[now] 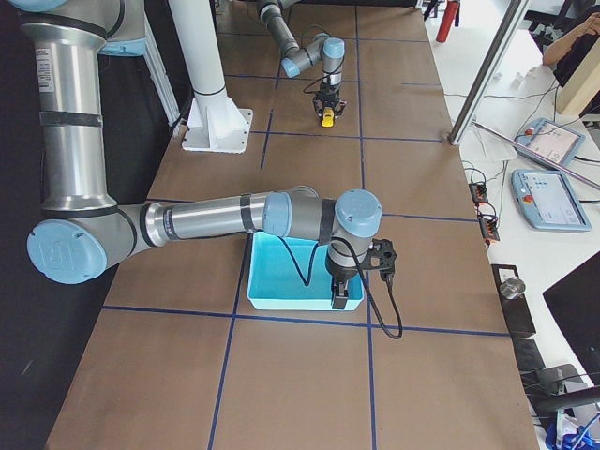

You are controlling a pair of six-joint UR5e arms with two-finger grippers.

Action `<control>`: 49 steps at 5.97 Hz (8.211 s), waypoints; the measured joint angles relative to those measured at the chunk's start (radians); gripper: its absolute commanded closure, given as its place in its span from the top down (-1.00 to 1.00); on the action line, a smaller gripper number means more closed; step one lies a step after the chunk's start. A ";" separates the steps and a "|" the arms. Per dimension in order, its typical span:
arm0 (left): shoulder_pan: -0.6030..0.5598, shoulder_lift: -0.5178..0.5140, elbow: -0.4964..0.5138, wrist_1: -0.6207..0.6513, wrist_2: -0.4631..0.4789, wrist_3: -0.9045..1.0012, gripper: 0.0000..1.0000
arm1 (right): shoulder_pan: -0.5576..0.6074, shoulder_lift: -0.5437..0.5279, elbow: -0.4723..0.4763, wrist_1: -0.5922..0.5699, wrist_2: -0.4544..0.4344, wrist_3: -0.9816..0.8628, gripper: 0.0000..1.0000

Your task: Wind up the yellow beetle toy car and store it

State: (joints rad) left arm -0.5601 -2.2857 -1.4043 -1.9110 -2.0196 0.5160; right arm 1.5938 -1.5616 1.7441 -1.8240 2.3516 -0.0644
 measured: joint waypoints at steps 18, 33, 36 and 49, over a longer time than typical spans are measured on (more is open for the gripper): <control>-0.597 0.288 -0.243 0.367 -0.205 -0.011 1.00 | -0.032 0.011 0.068 0.008 0.008 -0.013 1.00; -1.102 0.638 -0.103 0.490 -0.391 -0.434 1.00 | -0.693 0.120 0.188 0.227 -0.269 -0.625 1.00; -1.102 0.635 -0.102 0.400 -0.390 -0.545 1.00 | -0.761 0.112 0.078 0.359 -0.288 -0.627 1.00; -1.097 0.631 -0.110 0.386 -0.390 -0.553 1.00 | -0.774 0.060 0.170 0.409 -0.327 -0.702 -1.00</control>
State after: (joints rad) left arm -1.6567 -1.6552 -1.5141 -1.5248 -2.4099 -0.0368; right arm 0.8198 -1.5014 1.9140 -1.4148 2.0249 -0.7664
